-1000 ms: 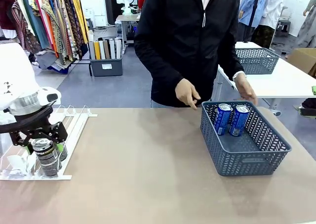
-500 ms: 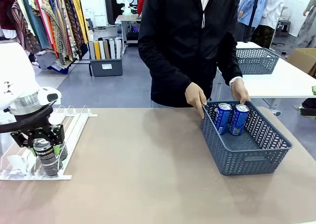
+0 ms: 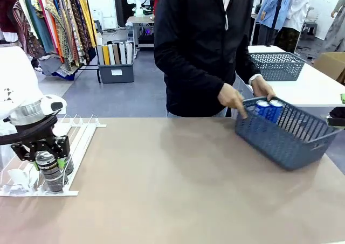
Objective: Retrieve and store the cans from the dispenser.
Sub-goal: Pick up one can from the Automatic Can Dispenser and place it in the middle of the table.
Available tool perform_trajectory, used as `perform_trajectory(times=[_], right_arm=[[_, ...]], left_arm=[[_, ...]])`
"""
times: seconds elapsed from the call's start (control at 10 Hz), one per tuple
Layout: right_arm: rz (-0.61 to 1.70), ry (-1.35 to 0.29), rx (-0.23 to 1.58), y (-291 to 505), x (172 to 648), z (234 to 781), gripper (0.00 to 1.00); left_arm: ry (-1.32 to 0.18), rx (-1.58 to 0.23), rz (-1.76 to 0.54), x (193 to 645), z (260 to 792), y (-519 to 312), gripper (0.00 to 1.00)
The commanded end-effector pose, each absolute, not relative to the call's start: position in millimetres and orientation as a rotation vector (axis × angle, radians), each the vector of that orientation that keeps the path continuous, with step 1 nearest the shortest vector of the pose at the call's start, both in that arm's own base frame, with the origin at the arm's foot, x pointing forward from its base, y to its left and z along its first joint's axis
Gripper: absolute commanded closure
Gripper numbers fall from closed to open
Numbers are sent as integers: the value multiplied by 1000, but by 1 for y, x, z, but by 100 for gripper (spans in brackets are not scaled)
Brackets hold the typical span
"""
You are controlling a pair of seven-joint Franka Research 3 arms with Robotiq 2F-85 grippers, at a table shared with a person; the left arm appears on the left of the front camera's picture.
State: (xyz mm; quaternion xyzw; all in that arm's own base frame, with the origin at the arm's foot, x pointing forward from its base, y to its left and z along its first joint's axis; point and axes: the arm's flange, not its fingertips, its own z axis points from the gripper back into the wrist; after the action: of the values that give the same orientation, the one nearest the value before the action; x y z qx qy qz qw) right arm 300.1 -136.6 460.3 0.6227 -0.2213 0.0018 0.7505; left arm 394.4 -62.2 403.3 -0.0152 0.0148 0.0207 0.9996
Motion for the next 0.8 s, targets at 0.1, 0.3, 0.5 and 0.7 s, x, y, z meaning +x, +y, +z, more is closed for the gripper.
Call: perform_trajectory(times=[0.1,0.3,0.5,0.7], right_arm=[[4,-498,1376,-135,302,464,0],[4,-498,1376,-135,302,464,0],[4,-498,1376,-135,302,464,0],[4,-498,1376,-135,302,464,0]], left_arm=[[-26,-2,-11,374,465,-55,100],[-118,-5,-63,349,525,-47,100],[-217,-100,-76,325,575,-36,100],[-341,-174,-92,299,614,-17,100]])
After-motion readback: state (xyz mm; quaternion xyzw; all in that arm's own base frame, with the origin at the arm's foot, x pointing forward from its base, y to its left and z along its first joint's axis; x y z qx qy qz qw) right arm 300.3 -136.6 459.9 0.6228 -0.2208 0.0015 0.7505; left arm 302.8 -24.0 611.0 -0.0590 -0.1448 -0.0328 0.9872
